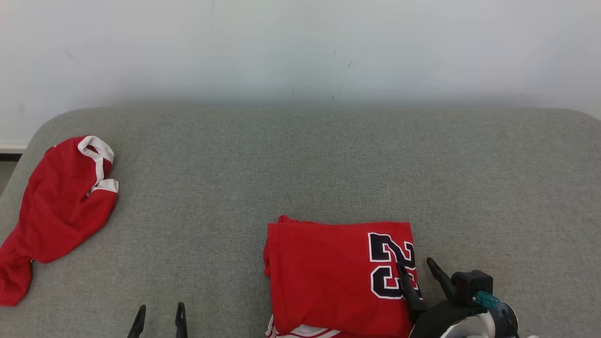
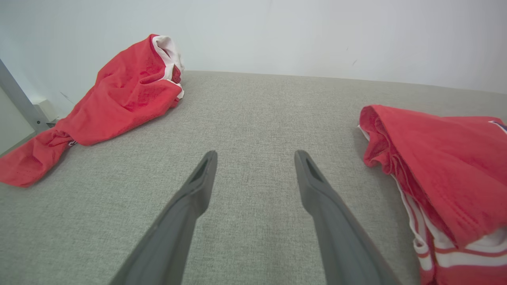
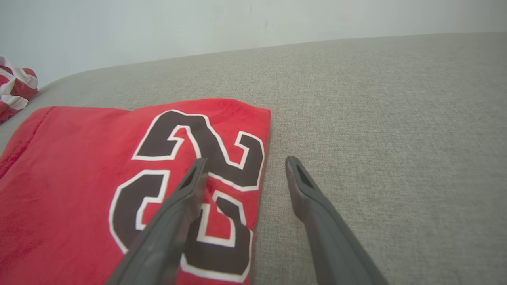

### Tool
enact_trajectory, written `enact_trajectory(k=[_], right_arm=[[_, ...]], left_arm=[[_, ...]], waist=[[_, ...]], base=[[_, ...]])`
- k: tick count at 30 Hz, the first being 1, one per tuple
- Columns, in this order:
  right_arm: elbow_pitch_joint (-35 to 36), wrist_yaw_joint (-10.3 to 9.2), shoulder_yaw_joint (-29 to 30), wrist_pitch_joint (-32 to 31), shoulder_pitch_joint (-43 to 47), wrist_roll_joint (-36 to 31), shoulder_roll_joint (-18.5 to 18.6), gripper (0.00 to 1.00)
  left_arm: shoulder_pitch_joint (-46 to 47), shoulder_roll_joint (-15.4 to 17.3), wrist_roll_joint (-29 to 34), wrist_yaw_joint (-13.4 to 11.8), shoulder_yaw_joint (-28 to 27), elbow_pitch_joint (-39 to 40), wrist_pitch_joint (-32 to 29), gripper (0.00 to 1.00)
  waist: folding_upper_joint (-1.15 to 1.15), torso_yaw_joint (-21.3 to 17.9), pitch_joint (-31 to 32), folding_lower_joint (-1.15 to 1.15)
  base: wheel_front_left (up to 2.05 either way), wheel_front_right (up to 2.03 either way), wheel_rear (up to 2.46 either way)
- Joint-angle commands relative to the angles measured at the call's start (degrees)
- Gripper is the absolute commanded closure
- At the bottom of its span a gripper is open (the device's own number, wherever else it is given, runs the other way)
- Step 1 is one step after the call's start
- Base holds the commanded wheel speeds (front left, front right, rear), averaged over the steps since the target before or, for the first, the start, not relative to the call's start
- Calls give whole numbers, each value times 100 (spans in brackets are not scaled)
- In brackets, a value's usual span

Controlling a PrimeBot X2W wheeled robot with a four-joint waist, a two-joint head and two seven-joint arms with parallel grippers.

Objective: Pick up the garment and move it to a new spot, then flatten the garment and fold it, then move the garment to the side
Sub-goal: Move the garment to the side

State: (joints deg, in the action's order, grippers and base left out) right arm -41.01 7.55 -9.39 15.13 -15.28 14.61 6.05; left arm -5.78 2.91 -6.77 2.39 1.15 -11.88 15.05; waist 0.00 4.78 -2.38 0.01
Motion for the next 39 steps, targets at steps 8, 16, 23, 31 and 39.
enact_trajectory(k=[8, 16, 23, 31, 39], right_arm=[[-1040, -15, -389, -8, -436, 363, -58, 0], [-1269, -15, -788, -21, -707, 821, -43, 100], [-1108, -15, -995, 0, -1220, 935, 331, 100], [-1173, -15, -1079, 0, -2316, 1012, 992, 100], [-1084, -15, -1118, 0, -3349, 970, 1811, 100]], left_arm=[[135, -4, -39, -12, -4, -7, 18, 0], [208, -5, -62, 1, -21, 2, 18, 0], [300, -5, -122, -18, 18, 34, 18, 0], [637, -5, -175, 52, 179, 214, 18, 0], [1185, -4, 30, 168, 135, 647, 18, 0]], waist=[[0, 97, -180, -1], [0, 92, -290, -1], [0, 94, -429, -1], [0, 45, -1009, -1], [0, -286, -1949, -1]], base=[[0, 0, 0], [0, 0, 0], [0, 0, 0], [0, 0, 0], [0, 0, 0]])
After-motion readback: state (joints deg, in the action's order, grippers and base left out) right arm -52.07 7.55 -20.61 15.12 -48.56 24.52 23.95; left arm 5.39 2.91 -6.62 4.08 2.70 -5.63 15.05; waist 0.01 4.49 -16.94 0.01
